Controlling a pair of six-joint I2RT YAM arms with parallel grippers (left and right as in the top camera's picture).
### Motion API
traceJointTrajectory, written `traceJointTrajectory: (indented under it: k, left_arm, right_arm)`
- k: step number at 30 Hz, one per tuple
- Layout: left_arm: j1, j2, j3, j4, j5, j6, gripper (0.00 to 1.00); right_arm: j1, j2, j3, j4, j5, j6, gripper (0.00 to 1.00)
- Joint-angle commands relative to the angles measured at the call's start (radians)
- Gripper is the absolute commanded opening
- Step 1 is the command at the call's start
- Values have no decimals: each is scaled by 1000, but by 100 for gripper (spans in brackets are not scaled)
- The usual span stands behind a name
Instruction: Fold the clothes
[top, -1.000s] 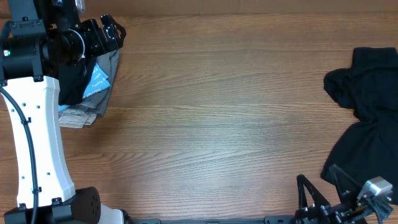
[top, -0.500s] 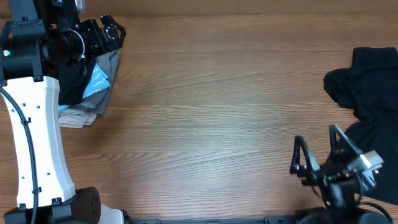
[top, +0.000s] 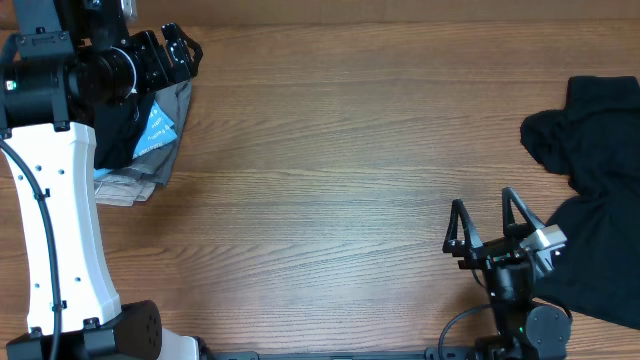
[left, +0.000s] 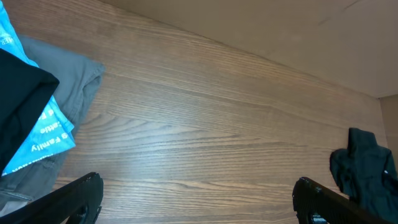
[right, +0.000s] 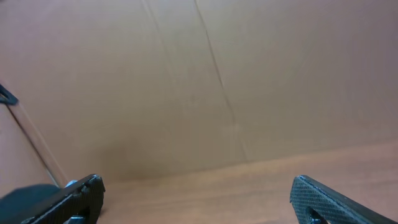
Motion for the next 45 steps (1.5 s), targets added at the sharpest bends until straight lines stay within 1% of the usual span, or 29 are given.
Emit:
traceJointTrajectory:
  k: [1,6,13,17,20,45]
  left_arm:
    - [0,-6,-2,0,-3,-6,100]
    - [0,-6,-2,0,-3,-6,100]
    - [0,-6,-2,1,-3,-6,100]
    - [0,-6,-2,0,-3,-6,100]
    - [0,-6,-2,0,-3,-6,100]
    - [0,-6,-3,0,-3,-6,100]
  right_arm:
    - [1,-8,-34,-27,21,-8,100]
    - [1,-8,-34,-121,23,-104,100]
    - [1,-8,-34,-240,19,-288,100]
    - [1,-8,-34,-238,13,-408,100]
    - [1,-8,-34,-238,14,-467,100]
    - [1,-8,-34,-237,14,-468,100]
